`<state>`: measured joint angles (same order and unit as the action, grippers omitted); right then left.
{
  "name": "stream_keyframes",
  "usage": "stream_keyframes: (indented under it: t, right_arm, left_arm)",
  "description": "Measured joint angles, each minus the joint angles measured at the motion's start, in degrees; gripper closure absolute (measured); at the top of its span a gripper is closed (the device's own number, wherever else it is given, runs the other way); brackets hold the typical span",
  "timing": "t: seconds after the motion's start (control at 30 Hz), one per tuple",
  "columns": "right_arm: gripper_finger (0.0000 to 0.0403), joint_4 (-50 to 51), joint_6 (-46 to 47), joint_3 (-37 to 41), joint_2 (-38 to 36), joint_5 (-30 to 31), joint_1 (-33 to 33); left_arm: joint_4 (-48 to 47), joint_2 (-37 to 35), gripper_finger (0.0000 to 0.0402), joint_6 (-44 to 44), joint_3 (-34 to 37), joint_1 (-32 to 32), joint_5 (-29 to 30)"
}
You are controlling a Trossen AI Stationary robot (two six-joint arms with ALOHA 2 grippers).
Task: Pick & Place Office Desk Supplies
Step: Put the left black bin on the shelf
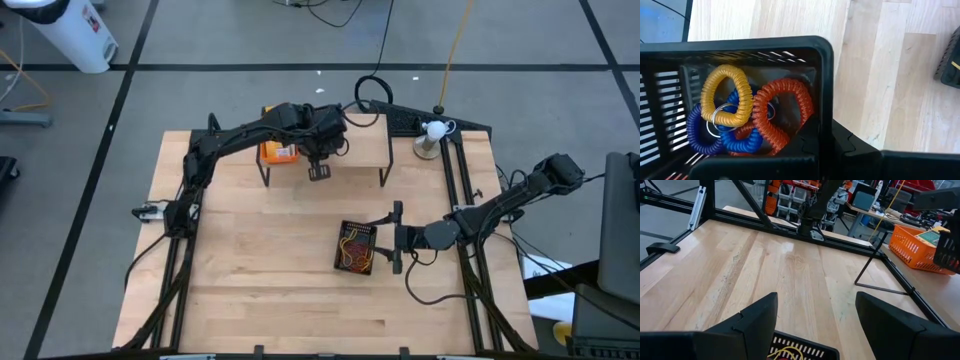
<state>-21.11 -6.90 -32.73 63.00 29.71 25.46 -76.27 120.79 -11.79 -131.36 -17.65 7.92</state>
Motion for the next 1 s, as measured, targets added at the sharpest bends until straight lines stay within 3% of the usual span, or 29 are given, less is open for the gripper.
stream_keyframes:
  t: [1.0]
  right_arm:
    - [0.0145,0.03,0.13,0.00,0.02,-0.02,0.01]
  left_arm:
    - [-0.16,3.23,0.0401,-1.08,-0.01,-0.33,-0.96]
